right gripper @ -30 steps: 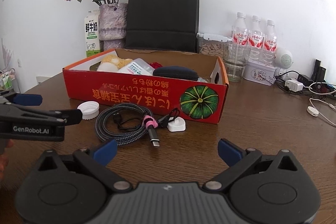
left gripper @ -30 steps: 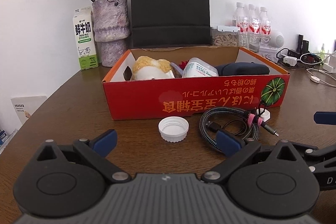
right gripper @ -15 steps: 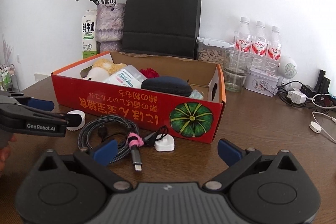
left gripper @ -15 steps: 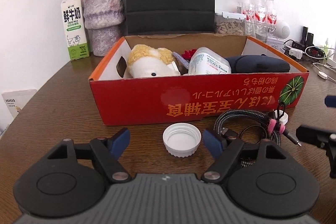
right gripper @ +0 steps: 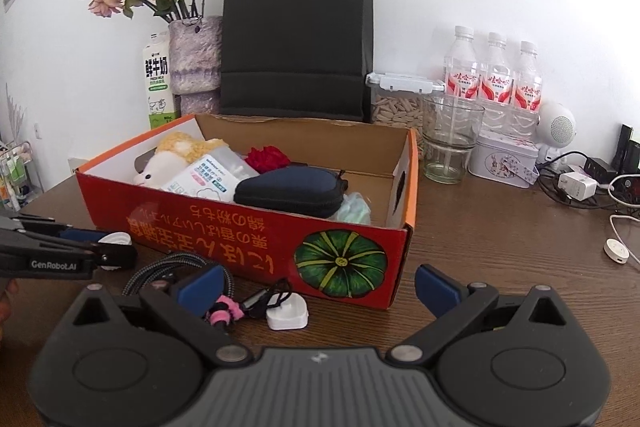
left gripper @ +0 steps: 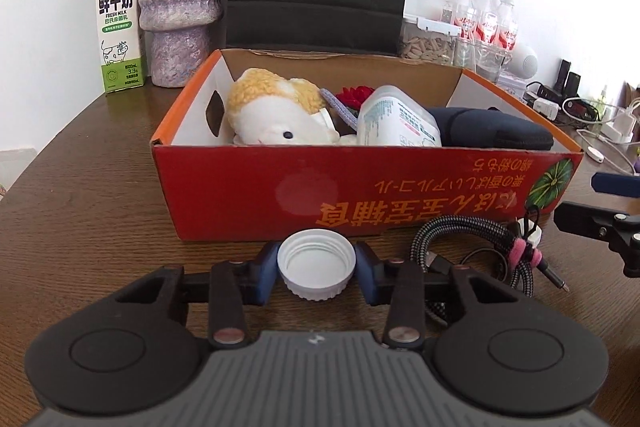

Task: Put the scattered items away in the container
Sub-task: 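Grasp the remaining white bottle cap on the table with the left gripper, then move the right gripper toward the white plug beside the braided cable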

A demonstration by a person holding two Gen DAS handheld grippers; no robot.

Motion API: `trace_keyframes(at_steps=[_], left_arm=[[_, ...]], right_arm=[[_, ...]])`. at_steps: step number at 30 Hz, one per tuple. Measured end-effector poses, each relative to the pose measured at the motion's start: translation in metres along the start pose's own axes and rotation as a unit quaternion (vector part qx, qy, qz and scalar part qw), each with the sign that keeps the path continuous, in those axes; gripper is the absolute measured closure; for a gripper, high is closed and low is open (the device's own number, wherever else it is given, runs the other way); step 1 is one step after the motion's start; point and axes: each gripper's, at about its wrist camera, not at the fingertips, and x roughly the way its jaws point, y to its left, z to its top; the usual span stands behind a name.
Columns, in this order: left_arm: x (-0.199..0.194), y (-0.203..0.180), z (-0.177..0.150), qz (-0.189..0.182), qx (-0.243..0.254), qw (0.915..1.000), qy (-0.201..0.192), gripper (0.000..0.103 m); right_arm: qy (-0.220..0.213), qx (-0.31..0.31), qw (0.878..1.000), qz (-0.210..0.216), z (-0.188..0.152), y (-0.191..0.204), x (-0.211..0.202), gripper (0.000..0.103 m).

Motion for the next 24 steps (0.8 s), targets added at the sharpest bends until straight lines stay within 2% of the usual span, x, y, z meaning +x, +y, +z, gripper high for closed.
trace_keyframes(at_steps=[10, 14, 24], left_arm=[[-0.01, 0.012, 0.001, -0.017, 0.016, 0.9995, -0.02, 0.062], [-0.004, 0.017, -0.001, -0.017, 0.022, 0.9996, -0.004, 0.062], [-0.004, 0.026, 0.0, -0.007, 0.02, 0.9997, -0.007, 0.062]], right_arm=[[0.02, 0.012, 1.0, -0.008, -0.008, -0.01, 0.011, 0.001], [0.032, 0.011, 0.999, -0.011, -0.011, -0.01, 0.017, 0.002], [0.029, 0.011, 0.999, -0.017, -0.011, -0.011, 0.016, 0.002]])
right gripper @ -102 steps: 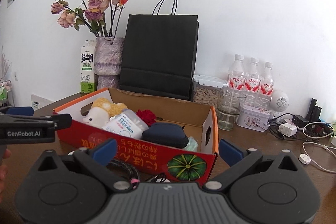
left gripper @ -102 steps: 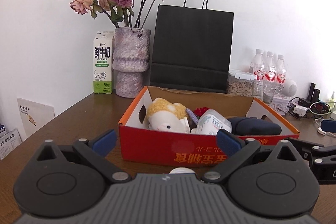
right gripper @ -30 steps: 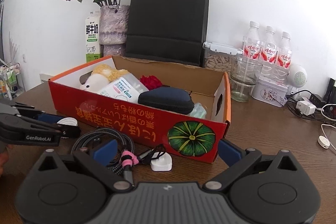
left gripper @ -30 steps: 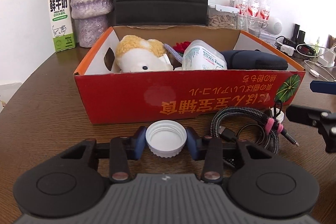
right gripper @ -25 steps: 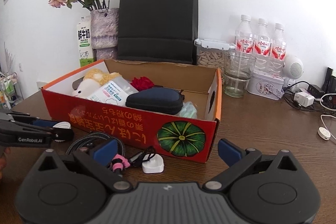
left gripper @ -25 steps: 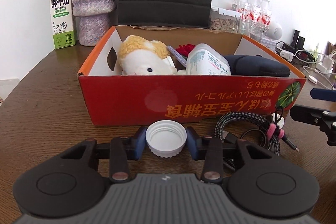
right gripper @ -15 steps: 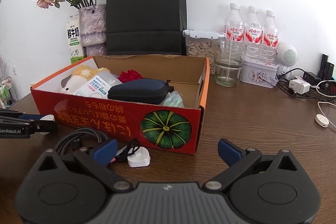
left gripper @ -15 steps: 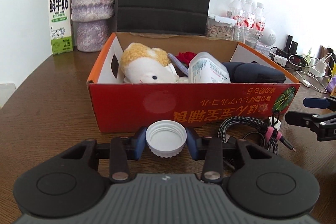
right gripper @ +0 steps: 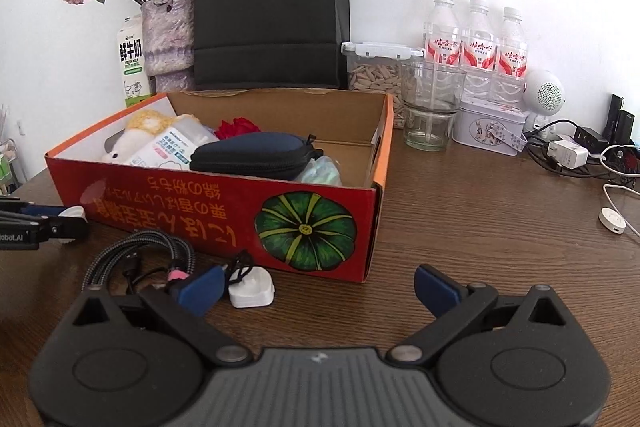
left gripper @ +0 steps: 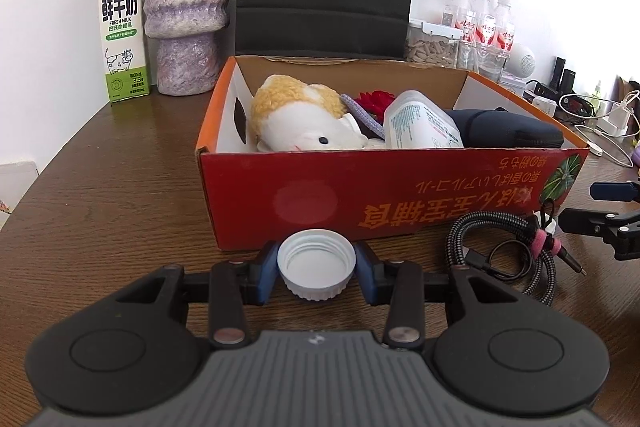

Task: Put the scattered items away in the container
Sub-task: 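Move the right gripper toward the white plug beside the braided cable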

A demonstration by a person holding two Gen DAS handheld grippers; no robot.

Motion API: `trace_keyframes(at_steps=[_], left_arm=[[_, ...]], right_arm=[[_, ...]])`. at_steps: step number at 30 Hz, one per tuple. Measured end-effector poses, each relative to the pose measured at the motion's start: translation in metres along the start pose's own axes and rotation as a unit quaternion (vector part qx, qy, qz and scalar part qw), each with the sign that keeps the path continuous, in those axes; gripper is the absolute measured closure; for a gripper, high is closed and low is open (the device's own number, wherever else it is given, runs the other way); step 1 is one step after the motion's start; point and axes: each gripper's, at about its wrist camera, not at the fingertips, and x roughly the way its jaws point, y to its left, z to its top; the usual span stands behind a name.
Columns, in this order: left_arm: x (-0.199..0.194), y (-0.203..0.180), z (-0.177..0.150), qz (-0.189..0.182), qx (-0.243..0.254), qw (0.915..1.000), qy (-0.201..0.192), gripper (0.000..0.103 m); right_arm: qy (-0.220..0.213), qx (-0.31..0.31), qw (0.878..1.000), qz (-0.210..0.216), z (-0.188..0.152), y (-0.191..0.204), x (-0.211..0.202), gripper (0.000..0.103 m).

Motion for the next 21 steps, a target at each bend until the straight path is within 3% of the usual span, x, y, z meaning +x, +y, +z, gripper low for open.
trace_keyframes(at_steps=[21], left_arm=[[0.0029, 0.0011, 0.0006, 0.004, -0.006, 0.9999, 0.008, 0.062]], right_arm=[[0.009, 0.005, 1.0, -0.006, 0.0004, -0.0011, 0.0029, 0.002]])
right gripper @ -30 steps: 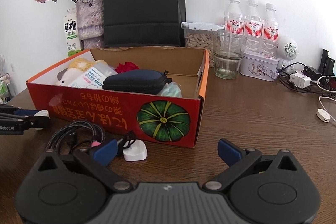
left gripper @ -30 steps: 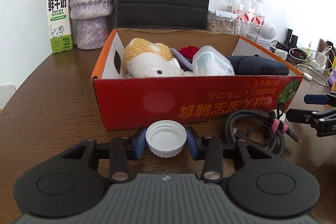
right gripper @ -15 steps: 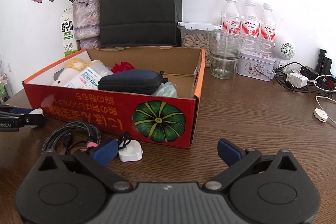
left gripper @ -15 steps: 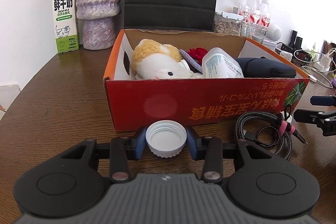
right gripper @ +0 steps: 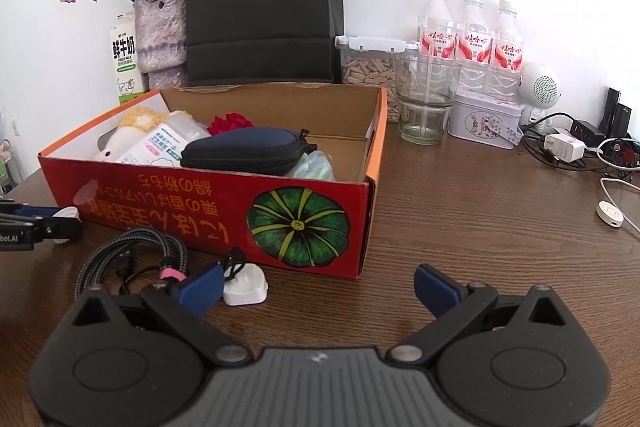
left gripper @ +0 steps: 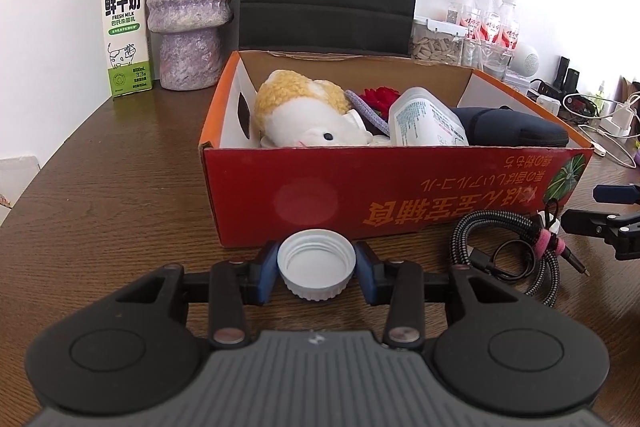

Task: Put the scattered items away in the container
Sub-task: 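Move the right gripper toward the white plug beside the braided cable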

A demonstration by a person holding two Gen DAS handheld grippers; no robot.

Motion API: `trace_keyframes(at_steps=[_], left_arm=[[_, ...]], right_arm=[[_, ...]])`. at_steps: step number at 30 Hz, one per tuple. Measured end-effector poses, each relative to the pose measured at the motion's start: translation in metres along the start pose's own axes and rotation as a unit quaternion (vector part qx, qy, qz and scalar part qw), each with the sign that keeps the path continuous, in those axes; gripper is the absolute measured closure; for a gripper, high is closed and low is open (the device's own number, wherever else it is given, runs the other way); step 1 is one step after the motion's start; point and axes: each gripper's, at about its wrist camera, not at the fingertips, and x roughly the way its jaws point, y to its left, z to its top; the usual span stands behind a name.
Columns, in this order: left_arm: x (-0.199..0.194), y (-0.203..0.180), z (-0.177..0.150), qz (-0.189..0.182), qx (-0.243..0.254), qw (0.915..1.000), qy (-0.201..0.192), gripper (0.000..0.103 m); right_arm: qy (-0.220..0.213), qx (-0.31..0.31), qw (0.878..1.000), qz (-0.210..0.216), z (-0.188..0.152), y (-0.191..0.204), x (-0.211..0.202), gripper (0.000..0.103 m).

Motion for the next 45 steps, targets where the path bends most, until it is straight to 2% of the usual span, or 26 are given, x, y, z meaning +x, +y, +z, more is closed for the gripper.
trace_keyframes(at_steps=[45], left_arm=[[0.0, 0.004, 0.0, 0.015, -0.017, 0.9997, 0.0, 0.062]], right_arm=[[0.032, 0.0, 0.999, -0.006, 0.0, 0.001, 0.01, 0.002]])
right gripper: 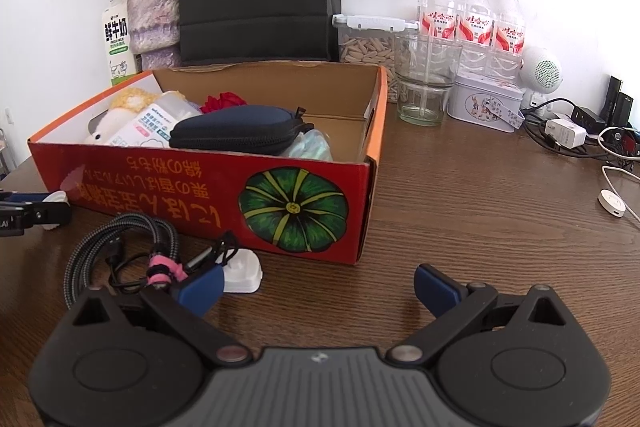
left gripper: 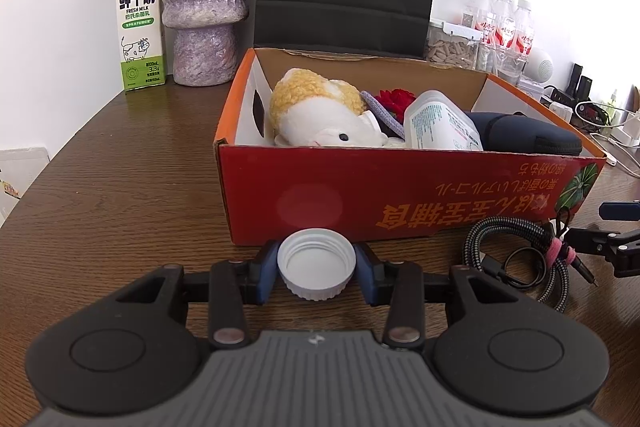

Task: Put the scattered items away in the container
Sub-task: 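Move the right gripper toward the white plug beside the braided cable, then grasp the white plug with the right gripper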

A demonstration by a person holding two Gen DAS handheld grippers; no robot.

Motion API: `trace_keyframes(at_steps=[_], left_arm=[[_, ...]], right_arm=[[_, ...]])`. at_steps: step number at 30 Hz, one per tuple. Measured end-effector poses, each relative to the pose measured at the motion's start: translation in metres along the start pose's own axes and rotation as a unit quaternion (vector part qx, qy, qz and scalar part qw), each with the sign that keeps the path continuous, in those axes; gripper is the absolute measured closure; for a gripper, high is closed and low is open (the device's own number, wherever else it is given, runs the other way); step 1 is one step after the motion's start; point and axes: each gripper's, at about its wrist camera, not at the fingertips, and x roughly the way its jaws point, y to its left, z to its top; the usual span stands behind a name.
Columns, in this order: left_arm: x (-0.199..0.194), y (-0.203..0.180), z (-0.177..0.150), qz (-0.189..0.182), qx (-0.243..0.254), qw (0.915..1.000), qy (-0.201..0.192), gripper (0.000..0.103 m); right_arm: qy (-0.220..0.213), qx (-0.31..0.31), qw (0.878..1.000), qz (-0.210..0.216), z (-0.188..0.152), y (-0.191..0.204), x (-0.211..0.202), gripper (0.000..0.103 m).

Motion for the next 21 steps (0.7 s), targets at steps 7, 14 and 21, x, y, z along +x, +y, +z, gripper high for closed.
trace_keyframes(at_steps=[7, 14, 21], left_arm=[[0.0, -0.001, 0.0, 0.003, 0.0, 1.0, -0.001, 0.062], [0.0, -0.001, 0.0, 0.002, 0.003, 1.0, 0.0, 0.062], [0.0, -0.002, 0.0, 0.001, 0.006, 1.0, 0.001, 0.062]], right_arm=[[-0.001, -0.006, 1.0, -0.001, 0.0, 0.002, 0.0, 0.006], [0.001, -0.02, 1.0, 0.005, 0.0, 0.007, 0.0, 0.021], [-0.017, -0.051, 0.998, 0.021, 0.001, 0.022, -0.004, 0.034]])
